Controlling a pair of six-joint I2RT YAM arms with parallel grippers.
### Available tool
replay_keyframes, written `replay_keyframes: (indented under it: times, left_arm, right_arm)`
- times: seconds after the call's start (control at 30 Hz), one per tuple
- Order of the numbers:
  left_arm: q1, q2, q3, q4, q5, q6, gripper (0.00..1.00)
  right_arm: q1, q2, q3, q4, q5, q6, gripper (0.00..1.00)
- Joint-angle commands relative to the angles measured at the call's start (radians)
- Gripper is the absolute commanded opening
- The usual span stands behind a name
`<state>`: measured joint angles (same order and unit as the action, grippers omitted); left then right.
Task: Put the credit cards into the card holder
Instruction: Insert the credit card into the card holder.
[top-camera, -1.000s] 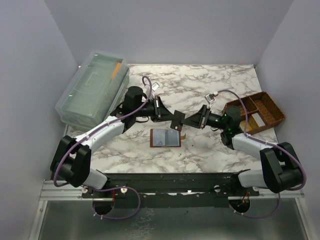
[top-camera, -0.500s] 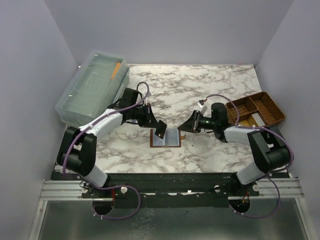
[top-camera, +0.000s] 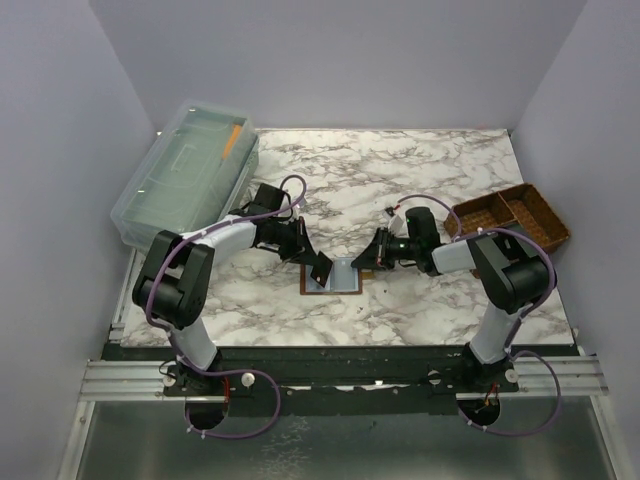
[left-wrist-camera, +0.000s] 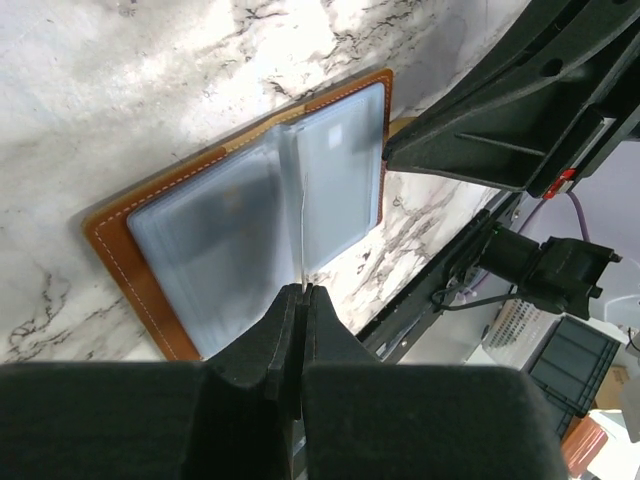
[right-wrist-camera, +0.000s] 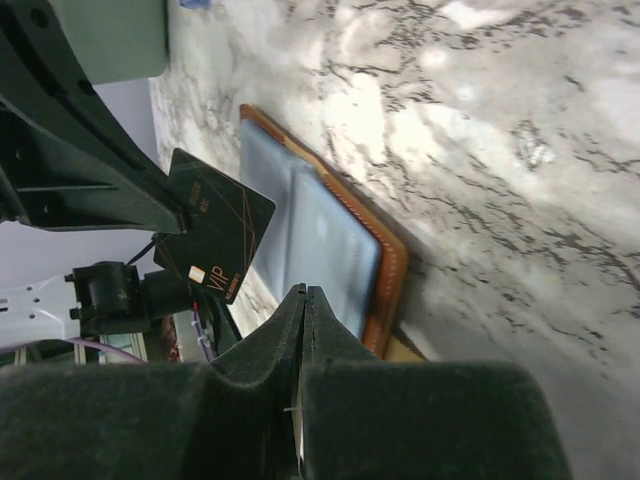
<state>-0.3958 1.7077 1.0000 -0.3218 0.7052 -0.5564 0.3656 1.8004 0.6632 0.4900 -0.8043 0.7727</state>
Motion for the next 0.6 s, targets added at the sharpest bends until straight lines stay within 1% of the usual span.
replay_keyframes:
  times: [0.0,0.23,0.57]
  left_arm:
    - [-0.002,0.029,-0.022,0.046,0.026,0.004,0.0]
    - [-0.002,0.04,-0.041,0.057,0.033,0.0,0.0]
    - [-0.002,0.064,-0.059,0.111,0.104,-0.028,0.0]
  right_arm:
    - [0.004,0.046,0.015,-0.037,0.042,-0.047,0.03]
    - [0.004,0.082,0.007,-0.024,0.048,-0.046,0.01]
    - [0.003,0.096,0.007,-0.016,0.041,-0.046,0.0]
